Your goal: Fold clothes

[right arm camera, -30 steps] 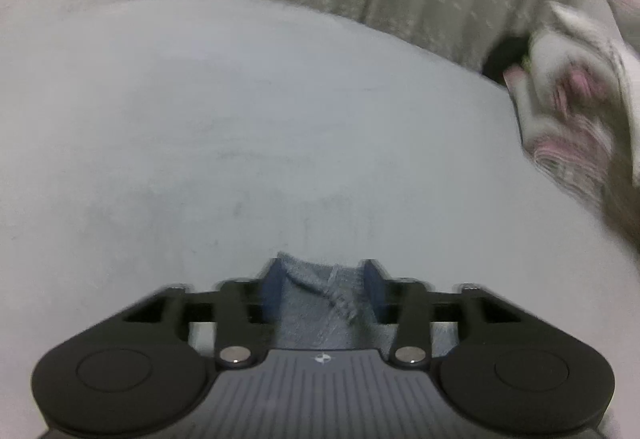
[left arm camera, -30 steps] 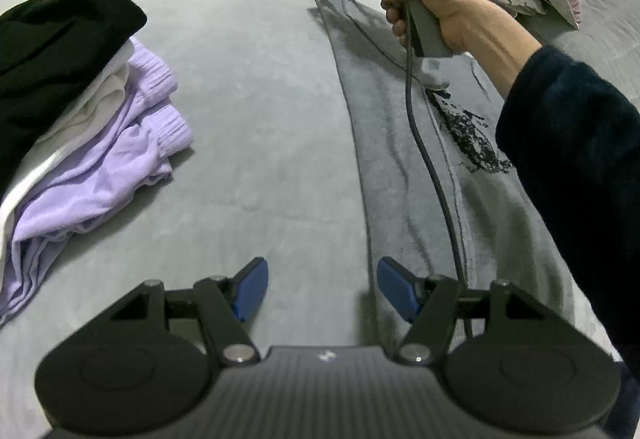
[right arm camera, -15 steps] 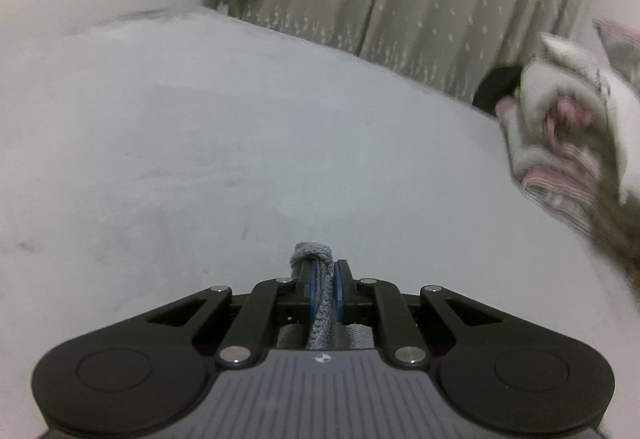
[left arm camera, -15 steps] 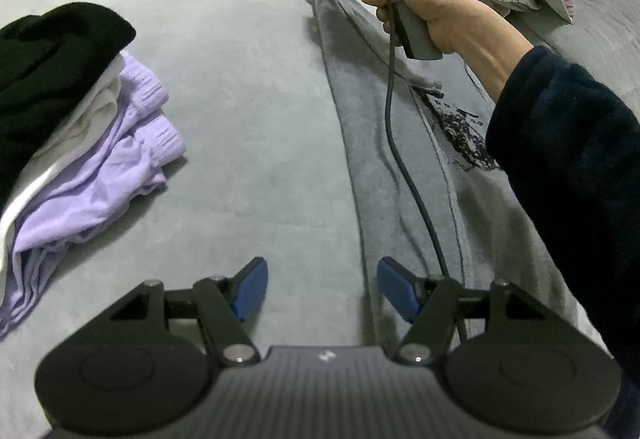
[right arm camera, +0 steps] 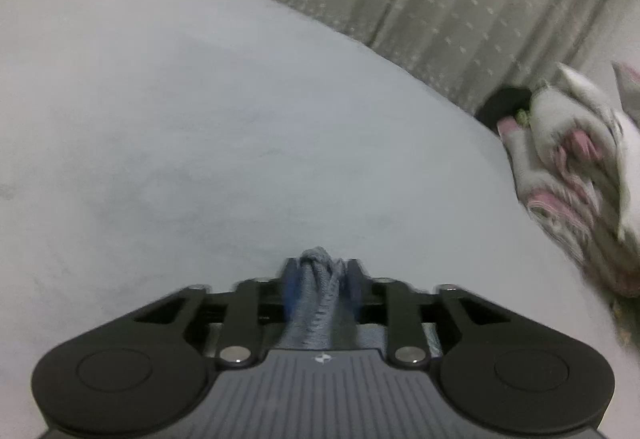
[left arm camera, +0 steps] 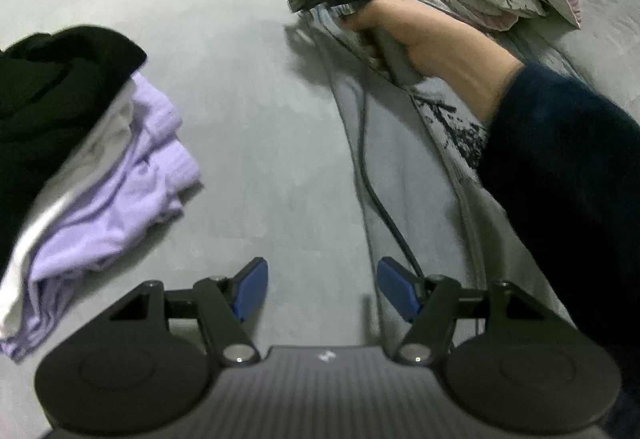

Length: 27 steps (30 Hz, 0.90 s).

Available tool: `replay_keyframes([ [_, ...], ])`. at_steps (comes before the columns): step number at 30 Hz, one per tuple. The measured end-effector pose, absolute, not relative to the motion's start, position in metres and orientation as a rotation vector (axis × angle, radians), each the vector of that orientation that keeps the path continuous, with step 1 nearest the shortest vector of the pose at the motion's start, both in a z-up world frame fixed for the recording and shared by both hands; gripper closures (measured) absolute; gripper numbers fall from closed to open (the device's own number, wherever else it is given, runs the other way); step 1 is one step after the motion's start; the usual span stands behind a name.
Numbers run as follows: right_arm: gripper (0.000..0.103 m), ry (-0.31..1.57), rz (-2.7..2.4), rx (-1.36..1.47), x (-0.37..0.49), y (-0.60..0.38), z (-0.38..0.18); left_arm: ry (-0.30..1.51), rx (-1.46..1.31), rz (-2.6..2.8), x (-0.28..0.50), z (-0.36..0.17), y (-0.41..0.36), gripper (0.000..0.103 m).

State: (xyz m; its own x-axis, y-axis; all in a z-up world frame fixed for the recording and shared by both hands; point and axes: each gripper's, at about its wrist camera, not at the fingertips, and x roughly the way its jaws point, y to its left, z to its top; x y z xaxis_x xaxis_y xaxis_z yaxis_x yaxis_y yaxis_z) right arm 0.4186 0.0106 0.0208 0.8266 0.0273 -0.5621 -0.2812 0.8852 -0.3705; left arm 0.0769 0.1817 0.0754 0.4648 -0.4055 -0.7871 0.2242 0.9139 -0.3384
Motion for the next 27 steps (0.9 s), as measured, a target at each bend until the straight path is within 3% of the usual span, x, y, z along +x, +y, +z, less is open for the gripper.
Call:
replay_keyframes([
  [5,0.042,0.569,0.258,-0.163,0.329,-0.048,0.079,1.01,-0.21,-0.385,0.078,0.076,0.191,0.04],
  [12,0.038,0.79,0.364,0.099,0.144,-0.122,0.06,0.983,-0.207,-0.391,0.073,0.082,0.187,0.04],
  [15,0.038,0.788,0.407,0.128,0.076,-0.126,0.049,0.98,-0.213,-0.407,0.069,0.083,0.181,0.04],
  [18,0.051,0.778,0.452,0.127,0.033,-0.117,0.038,0.987,-0.215,-0.412,0.064,0.08,0.174,0.04],
  [20,0.079,0.819,0.45,0.101,0.02,-0.102,0.024,0.99,-0.207,-0.416,0.061,0.077,0.168,0.04],
  [23,0.09,0.809,0.386,0.206,0.012,-0.108,0.019,0.992,-0.157,-0.403,0.052,0.071,0.161,0.046],
  [27,0.093,0.788,0.335,0.363,0.004,-0.122,0.019,0.978,-0.06,-0.374,0.044,0.065,0.154,0.047],
])
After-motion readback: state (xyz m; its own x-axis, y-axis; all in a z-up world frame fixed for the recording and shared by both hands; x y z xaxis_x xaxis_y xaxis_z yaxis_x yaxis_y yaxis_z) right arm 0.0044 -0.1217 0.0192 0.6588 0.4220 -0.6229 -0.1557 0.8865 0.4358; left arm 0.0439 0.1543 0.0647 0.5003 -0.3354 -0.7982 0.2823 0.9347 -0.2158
